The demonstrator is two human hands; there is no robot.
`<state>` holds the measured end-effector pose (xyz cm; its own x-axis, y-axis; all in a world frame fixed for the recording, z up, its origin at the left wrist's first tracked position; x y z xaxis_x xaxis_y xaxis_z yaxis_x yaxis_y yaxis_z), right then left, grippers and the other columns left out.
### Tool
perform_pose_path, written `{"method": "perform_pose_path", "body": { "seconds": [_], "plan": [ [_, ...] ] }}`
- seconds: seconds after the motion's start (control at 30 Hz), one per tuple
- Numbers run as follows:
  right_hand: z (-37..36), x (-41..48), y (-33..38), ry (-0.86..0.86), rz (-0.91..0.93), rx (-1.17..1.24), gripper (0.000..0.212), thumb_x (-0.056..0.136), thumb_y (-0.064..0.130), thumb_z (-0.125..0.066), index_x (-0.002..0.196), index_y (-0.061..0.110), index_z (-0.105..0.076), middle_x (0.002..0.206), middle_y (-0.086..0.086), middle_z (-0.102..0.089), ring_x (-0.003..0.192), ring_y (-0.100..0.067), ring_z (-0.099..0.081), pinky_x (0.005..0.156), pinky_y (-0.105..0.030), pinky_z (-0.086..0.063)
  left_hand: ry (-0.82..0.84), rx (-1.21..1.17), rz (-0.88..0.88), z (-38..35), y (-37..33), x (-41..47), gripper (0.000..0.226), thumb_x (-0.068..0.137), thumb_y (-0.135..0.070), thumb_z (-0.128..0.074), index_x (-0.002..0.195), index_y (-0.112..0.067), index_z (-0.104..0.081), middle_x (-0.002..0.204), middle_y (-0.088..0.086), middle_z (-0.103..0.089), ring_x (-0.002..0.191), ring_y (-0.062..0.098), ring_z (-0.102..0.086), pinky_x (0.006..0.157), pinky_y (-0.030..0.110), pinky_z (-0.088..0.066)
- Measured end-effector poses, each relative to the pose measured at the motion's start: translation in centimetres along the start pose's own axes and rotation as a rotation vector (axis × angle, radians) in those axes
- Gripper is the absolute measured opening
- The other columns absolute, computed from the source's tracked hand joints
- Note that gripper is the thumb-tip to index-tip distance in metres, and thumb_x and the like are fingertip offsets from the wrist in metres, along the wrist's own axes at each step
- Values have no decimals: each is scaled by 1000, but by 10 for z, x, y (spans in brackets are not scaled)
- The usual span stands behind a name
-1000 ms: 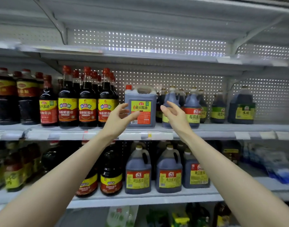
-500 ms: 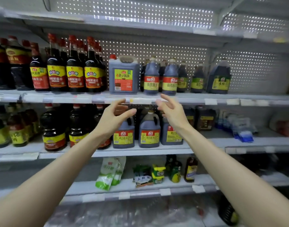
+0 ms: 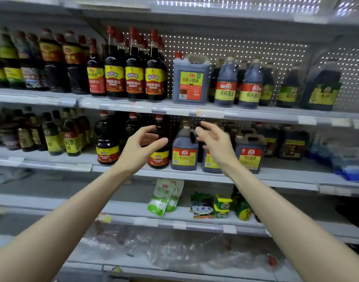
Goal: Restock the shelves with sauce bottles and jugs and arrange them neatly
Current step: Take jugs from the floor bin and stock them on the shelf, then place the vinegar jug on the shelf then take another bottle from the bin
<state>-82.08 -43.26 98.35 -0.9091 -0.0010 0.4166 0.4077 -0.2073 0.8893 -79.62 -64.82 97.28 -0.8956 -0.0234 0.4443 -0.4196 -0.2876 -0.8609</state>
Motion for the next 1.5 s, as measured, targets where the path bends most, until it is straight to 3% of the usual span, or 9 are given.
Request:
{"method": "perform_pose_path", "body": {
  "seconds": [0.23, 0.33, 0.47, 0.67, 0.93, 1.23, 1.37, 1.5],
  "plan": [
    [-118, 6, 16, 111, 22, 36, 43, 93, 34, -61, 133, 18, -54, 113, 1, -64, 113, -18, -60, 99, -34, -47, -128, 36, 45, 110, 31, -14, 52, 86, -30, -68, 134, -21, -50, 115, 0, -63, 101, 3, -60, 73, 12, -47],
    [-177, 5, 24, 151, 26, 37, 43, 93, 35, -61, 132, 20, -54, 112, 3, -64, 113, -17, -60, 100, -35, -47, -148, 39, 63, 162, 51, -20, 52, 86, -30, -69, 133, -19, -51, 116, 1, -64, 105, 10, -61, 78, 17, -46],
    [-259, 4, 34, 155, 42, 40, 44, 93, 37, -60, 132, 20, -55, 115, 2, -65, 111, -14, -61, 96, -32, -49, -143, 34, 70, 235, 79, -22, 48, 86, -28, -70, 130, -18, -52, 112, 0, -64, 95, 2, -60, 75, 11, -46],
    [-348, 9, 50, 91, 17, 79, 41, 94, 32, -59, 133, 18, -54, 107, 6, -65, 99, -4, -63, 88, -21, -50, -89, 10, 65, 321, 116, -4, 54, 72, -43, -71, 121, -25, -55, 108, 0, -66, 95, 14, -64, 86, 31, -52],
    [-390, 4, 31, -14, -53, 20, 41, 94, 32, -60, 131, 15, -56, 104, 6, -66, 100, -11, -64, 90, -28, -51, 27, 11, 50, 358, 149, 12, 45, 86, -30, -69, 127, -21, -53, 108, -3, -65, 101, 8, -60, 81, 17, -47],
    [-452, -33, -105, 35, -320, -22, 30, 93, 31, -62, 120, 19, -59, 104, 3, -65, 102, -15, -63, 83, -22, -46, 130, -84, 290, 332, 292, -17, 40, 88, -27, -67, 125, -20, -53, 104, -7, -64, 96, 1, -60, 74, 10, -43],
    [-488, -54, -199, 81, -471, -21, 28, 93, 29, -63, 118, 20, -59, 100, 3, -66, 95, -11, -64, 74, -13, -46, 141, -90, 457, 317, 387, -37, 35, 88, -22, -67, 120, -17, -54, 100, -5, -64, 88, 1, -59, 60, 9, -45],
    [-523, -72, -285, 111, -591, 13, 19, 93, 18, -62, 112, 16, -61, 90, 10, -64, 78, 3, -60, 68, -8, -45, 138, -65, 597, 306, 474, -55, 29, 88, -18, -67, 115, -16, -56, 94, -4, -64, 85, 5, -59, 68, 5, -44]
  ]
}}
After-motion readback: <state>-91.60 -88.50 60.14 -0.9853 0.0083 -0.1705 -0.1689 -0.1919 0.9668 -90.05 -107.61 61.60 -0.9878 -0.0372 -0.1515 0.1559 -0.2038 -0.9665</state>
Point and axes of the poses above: each hand's wrist, its own x-axis towards the middle knuckle, its own z-axis out of the back of the hand, y = z × x, the point moved 6 cm from there along x, towards the middle knuckle
